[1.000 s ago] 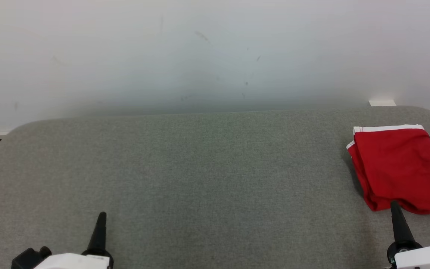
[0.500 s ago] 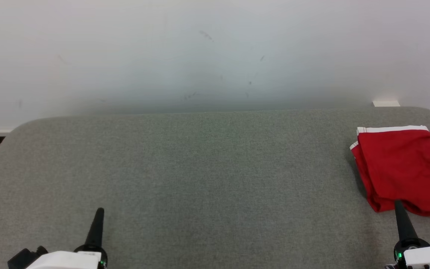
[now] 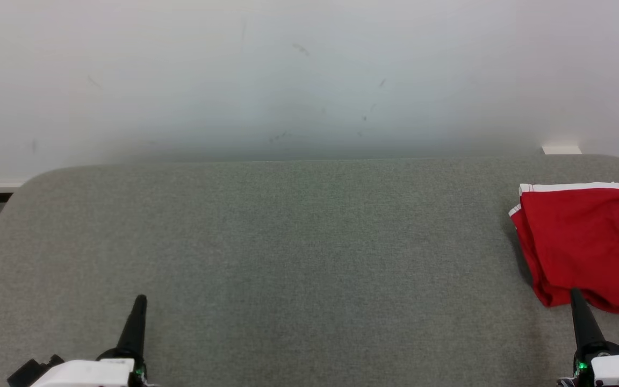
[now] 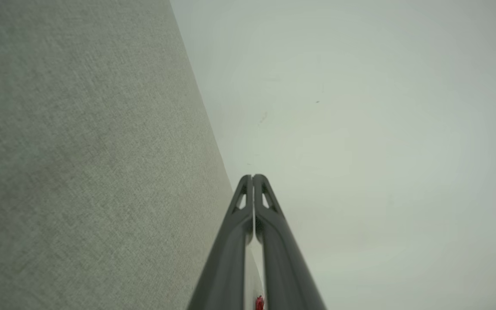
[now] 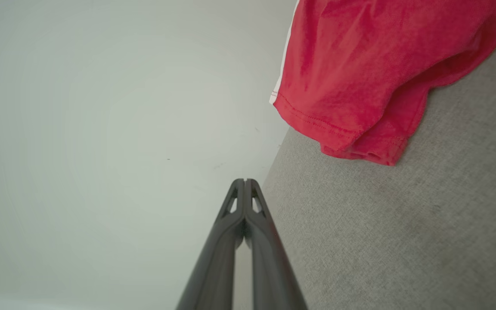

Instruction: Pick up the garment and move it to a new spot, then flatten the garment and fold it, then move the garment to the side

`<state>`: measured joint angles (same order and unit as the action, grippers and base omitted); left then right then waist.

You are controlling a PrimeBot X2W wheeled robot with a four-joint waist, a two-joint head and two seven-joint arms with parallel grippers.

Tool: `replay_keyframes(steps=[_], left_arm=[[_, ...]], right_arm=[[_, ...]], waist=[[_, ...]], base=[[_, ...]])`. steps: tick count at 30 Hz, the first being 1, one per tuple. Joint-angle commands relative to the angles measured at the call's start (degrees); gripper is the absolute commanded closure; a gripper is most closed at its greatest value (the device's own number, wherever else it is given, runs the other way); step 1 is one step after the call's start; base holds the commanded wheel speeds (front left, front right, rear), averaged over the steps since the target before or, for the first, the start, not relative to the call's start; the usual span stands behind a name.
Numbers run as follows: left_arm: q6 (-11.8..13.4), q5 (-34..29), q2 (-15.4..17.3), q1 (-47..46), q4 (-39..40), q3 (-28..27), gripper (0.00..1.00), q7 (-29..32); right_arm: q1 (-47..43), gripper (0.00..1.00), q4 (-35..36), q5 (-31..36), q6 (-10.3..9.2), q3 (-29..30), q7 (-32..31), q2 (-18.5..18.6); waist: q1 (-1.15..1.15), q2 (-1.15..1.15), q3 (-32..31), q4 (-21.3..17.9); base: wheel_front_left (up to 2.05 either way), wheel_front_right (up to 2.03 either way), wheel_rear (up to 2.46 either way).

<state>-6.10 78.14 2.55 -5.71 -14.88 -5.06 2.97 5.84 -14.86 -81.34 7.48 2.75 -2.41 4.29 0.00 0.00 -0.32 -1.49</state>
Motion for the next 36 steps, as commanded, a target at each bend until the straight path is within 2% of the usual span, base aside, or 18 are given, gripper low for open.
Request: replay_keyframes(steps=[1,36], left_arm=[[-0.5,1.4,0.4,-0.8,0.5,-0.3,1.00,0.3],[-1.0,14.5,0.5,-1.0,1.2,-1.7,1.00,3.9]], right_arm=[[1.1,1.00,0.5,-1.0,0.02,0.5,-0.2,0.2],[1.1,1.00,0.6,-11.8,0.02,3.2,-3.6,-0.9]], waist=[[0.00,0.00,0.0,0.0],[0.00,0.00,0.3,1.5]], base=[[0.00,0.00,0.00],[0.00,0.00,0.00]])
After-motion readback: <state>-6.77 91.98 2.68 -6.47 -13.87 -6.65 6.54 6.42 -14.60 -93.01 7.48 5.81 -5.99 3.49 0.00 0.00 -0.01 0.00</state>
